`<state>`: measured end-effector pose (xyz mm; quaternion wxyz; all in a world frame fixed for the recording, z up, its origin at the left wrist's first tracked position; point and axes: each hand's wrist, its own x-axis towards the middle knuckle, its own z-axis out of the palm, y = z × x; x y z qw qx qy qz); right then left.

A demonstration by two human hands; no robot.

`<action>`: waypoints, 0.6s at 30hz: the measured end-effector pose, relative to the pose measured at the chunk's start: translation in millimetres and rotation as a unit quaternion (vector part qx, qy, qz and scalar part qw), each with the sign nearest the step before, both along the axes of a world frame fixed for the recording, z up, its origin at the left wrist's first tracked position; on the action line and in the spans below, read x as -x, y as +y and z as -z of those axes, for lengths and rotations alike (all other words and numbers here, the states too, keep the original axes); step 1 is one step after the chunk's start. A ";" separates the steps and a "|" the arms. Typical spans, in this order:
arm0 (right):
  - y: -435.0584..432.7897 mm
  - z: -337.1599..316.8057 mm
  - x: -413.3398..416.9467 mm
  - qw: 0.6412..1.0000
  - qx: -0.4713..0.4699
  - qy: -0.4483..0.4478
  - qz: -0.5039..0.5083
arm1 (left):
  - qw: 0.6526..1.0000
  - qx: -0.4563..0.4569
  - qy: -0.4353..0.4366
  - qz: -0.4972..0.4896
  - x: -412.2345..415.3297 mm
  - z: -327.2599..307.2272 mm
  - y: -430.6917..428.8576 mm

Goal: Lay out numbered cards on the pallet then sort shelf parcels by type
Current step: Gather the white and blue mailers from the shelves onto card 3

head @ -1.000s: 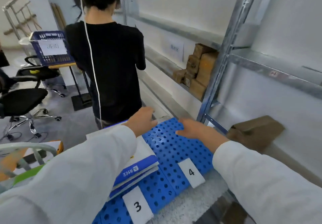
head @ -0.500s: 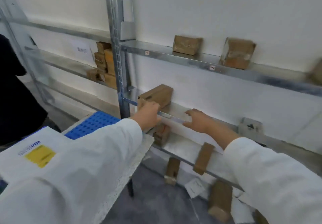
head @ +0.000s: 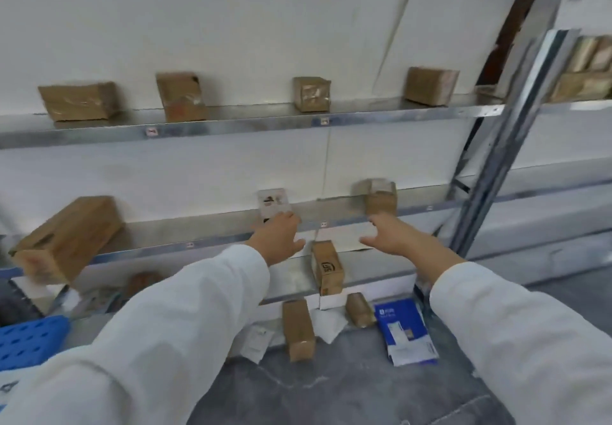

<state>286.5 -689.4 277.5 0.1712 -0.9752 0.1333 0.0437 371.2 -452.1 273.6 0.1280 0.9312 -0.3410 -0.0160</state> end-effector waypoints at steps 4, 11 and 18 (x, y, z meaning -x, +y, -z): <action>-52.0 1.3 29.5 0.998 0.004 0.024 0.059 | 0.998 0.013 0.002 0.061 5.0 2.0 -66.9; -107.0 25.5 22.2 0.994 0.005 0.055 0.099 | 0.991 0.019 0.018 0.134 -7.1 34.4 -158.2; -152.3 52.9 -38.4 0.989 -0.001 0.090 0.118 | 0.987 0.035 0.045 0.151 -70.8 63.3 -213.6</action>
